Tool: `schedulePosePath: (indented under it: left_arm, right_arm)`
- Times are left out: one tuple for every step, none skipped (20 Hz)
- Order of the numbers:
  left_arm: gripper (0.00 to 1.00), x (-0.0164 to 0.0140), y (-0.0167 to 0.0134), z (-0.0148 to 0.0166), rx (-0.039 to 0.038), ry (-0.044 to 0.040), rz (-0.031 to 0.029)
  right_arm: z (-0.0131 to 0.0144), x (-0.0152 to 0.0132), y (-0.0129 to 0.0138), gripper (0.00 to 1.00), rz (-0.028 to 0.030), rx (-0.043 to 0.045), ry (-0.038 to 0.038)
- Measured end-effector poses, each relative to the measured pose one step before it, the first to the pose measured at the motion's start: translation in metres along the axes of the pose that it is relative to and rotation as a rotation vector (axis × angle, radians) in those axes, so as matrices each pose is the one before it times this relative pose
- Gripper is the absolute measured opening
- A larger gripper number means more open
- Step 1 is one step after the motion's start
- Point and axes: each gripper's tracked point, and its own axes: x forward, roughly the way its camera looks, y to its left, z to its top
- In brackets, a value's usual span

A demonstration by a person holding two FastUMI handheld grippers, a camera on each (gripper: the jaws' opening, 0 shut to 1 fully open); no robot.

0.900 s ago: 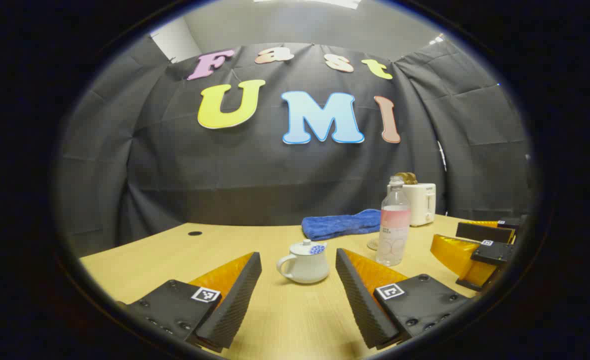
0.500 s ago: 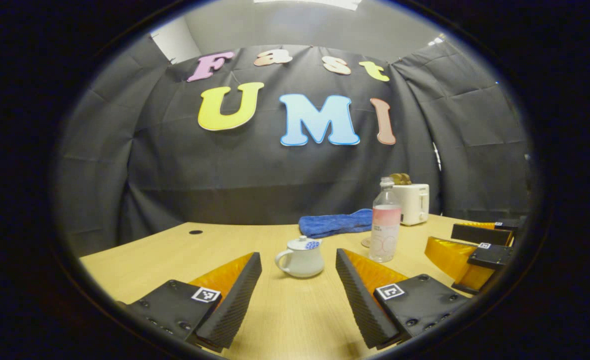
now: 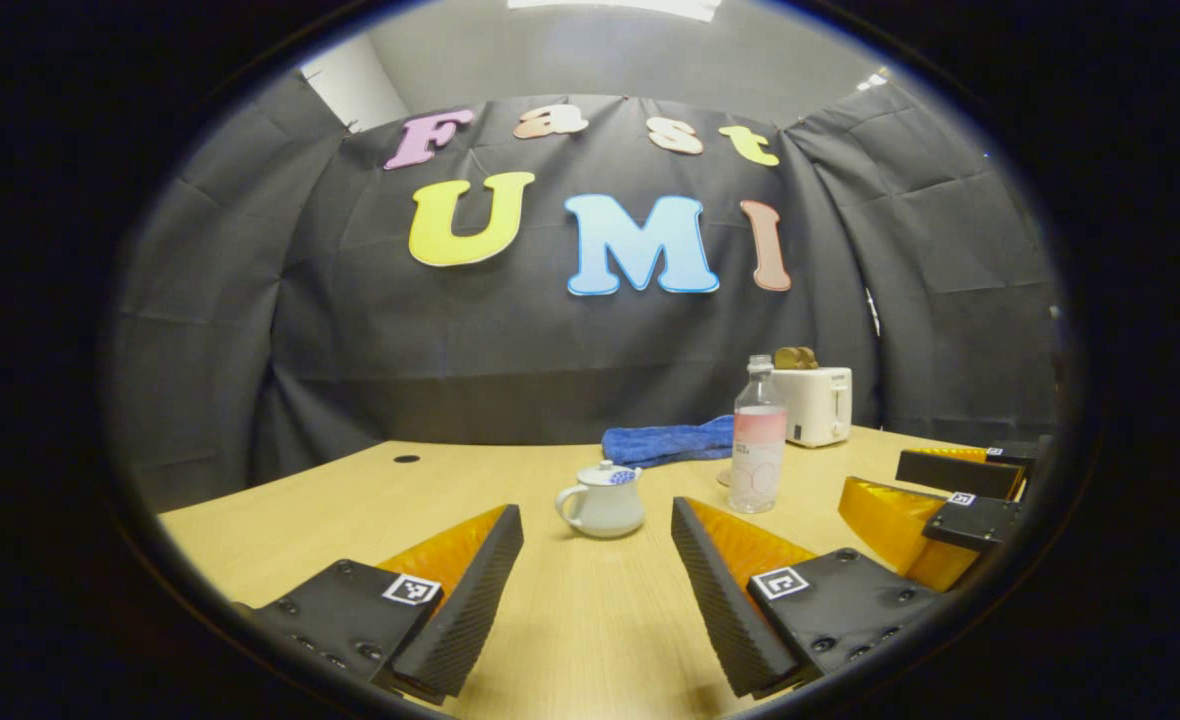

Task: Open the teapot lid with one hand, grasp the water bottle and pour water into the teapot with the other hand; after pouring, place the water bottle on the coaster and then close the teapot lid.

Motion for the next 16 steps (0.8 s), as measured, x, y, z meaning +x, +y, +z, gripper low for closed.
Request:
schedulePosePath:
  left_arm:
    - [1.00, 0.00085, -0.00037, -0.00205, 0.00121, 0.00222, 0.00011]
    - [1.00, -0.00036, 0.00020, 0.00045, -0.00037, 0.00044, 0.00028]
    - [1.00, -0.00106, 0.00014, 0.00061, -0.00072, -0.00141, 0.00014]
    - [1.00, -0.00006, -0.00055, 0.00182, 0.00112, -0.00075, -0.00019]
    - [1.00, 0.00076, -0.00178, -0.00224, 0.00106, 0.00278, -0.00908]
    - [1.00, 0.00070, -0.00492, 0.00135, -0.00249, -0.00599, -0.02305]
    - [1.00, 0.00069, -0.00048, 0.00023, -0.00103, -0.00475, -0.00702]
    - [1.00, 0.00068, 0.00237, -0.00059, -0.00017, 0.00314, 0.00483]
    - [1.00, 0.00161, 0.00137, 0.00167, 0.00095, -0.00364, 0.00218]
    - [1.00, 0.00529, -0.00114, -0.00071, -0.00137, 0.00181, -0.00603]
    - [1.00, 0.00532, 0.00111, -0.00076, 0.00027, -0.00022, -0.00179]
    - [1.00, 0.00699, 0.00051, -0.00029, -0.00017, 0.00051, -0.00425]
    - [1.00, 0.00624, 0.00053, -0.00117, -0.00037, 0.00056, -0.00639]
    - [1.00, 0.00748, 0.00115, 0.00012, -0.00077, 0.00376, -0.00603]
    - [1.00, 0.00851, 0.00093, -0.00227, -0.00505, 0.00579, -0.00626]
    - [1.00, 0.00842, 0.00122, -0.00051, -0.01010, 0.01026, -0.00637]
  right_arm:
    - [-0.00016, 0.00028, -0.00058, 0.84, -0.00160, 0.00061, -0.00010]
    - [0.00004, 0.00063, 0.00077, 0.84, 0.00398, 0.00065, 0.00307]
    - [-0.00153, 0.00040, 0.00079, 0.84, 0.00207, 0.00032, 0.00360]
    - [0.00077, -0.00017, -0.00133, 0.84, -0.00574, 0.00217, -0.00077]
    - [0.00053, 0.00024, -0.00200, 0.84, -0.00857, 0.00011, -0.00320]
    - [0.00039, -0.00051, 0.00190, 0.84, 0.00799, -0.00241, -0.00158]
    - [-0.00021, 0.00097, 0.00098, 0.84, -0.00037, -0.00081, -0.00086]
    - [0.00042, 0.00150, -0.00201, 0.84, -0.00569, -0.00095, 0.00035]
    - [0.00059, 0.00354, 0.00016, 0.84, 0.00038, 0.00071, -0.00259]
    - [-0.00036, 0.00324, -0.00196, 0.84, -0.00515, -0.00042, 0.00133]
    - [0.00040, 0.00622, -0.00207, 0.84, -0.00509, 0.00091, -0.00101]
    - [-0.00005, 0.00612, -0.00222, 0.84, -0.00335, -0.00070, 0.00155]
    - [-0.00120, 0.00628, -0.00224, 0.84, -0.00436, 0.00076, 0.00828]
    - [0.00122, 0.00707, -0.00276, 0.84, -0.00105, 0.00560, 0.00964]
    - [0.00251, 0.00597, -0.00212, 0.84, -0.00354, 0.00407, 0.00296]
    - [0.00467, 0.00674, -0.00224, 0.84, -0.00086, 0.00042, 0.00515]
